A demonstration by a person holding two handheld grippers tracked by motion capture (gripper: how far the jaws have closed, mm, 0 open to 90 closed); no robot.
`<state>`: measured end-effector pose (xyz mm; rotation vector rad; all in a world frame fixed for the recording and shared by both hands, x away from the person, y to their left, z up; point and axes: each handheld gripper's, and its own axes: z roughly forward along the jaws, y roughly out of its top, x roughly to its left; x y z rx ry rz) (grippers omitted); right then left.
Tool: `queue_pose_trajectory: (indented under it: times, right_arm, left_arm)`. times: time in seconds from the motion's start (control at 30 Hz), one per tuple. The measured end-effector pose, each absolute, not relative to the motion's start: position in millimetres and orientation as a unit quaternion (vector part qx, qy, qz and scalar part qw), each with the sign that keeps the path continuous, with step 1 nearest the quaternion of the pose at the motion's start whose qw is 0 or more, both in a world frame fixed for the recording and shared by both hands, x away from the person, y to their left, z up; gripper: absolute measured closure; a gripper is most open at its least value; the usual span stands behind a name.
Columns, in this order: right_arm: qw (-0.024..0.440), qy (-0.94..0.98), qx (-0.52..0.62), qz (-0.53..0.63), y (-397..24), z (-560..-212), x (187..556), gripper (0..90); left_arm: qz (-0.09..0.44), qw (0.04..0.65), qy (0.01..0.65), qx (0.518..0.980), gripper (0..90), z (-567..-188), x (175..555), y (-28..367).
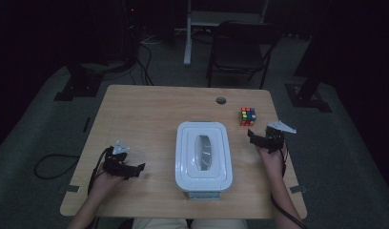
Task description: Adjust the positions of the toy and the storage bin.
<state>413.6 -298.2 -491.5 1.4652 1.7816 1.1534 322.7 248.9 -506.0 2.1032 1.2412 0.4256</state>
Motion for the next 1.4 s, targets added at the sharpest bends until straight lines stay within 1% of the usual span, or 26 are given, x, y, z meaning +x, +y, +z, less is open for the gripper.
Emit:
queue_pose_trajectory:
  times: [0.17, 0.2, 0.23, 0.33, 0.43, 0.63, 0.97, 1.13, 1.23, 1.3, 1.33, 1.37, 1.4]
  right_arm:
    - [0.274, 0.664, 0.545, 0.433, -298, -489, 432, 11.5]
    - [0.270, 0.663, 0.552, 0.428, -297, -491, 443, 11.5]
    - [0.263, 0.663, 0.553, 0.430, -297, -493, 447, 11.4]
    - [0.262, 0.666, 0.560, 0.417, -293, -496, 459, 11.4]
    - [0.258, 0.668, 0.567, 0.408, -289, -499, 468, 11.4]
    - [0.263, 0.673, 0.574, 0.386, -285, -502, 485, 11.5]
    - [0.245, 0.682, 0.585, 0.363, -275, -515, 505, 11.5]
    - [0.244, 0.677, 0.593, 0.362, -273, -516, 510, 13.6]
    - [0.244, 0.681, 0.596, 0.350, -271, -517, 513, 18.0]
    - [0.244, 0.681, 0.597, 0.349, -271, -517, 513, 24.9]
    - [0.244, 0.681, 0.597, 0.349, -271, -517, 513, 24.9]
    - [0.242, 0.680, 0.597, 0.349, -271, -517, 512, 28.3]
    - [0.258, 0.683, 0.592, 0.342, -269, -515, 509, 33.4]
  left_arm:
    - [0.154, 0.317, 0.488, 0.799, 2.2, -517, 310, 262]
    - [0.159, 0.319, 0.489, 0.796, 2.1, -518, 308, 264]
    - [0.163, 0.317, 0.491, 0.795, 2.2, -519, 306, 265]
    - [0.171, 0.321, 0.492, 0.791, 2.2, -520, 303, 269]
    - [0.194, 0.317, 0.483, 0.793, 2.1, -524, 301, 268]
    - [0.198, 0.312, 0.480, 0.796, 2.2, -524, 300, 267]
    - [0.199, 0.312, 0.480, 0.795, 2.2, -524, 299, 267]
    - [0.199, 0.313, 0.480, 0.795, 2.1, -524, 299, 267]
    - [0.199, 0.313, 0.480, 0.795, 2.1, -524, 299, 267]
    - [0.199, 0.313, 0.480, 0.795, 2.1, -524, 299, 267]
    - [0.199, 0.313, 0.480, 0.795, 2.1, -524, 299, 267]
    - [0.199, 0.313, 0.480, 0.795, 2.1, -524, 299, 267]
    - [0.199, 0.313, 0.480, 0.795, 2.1, -524, 299, 267]
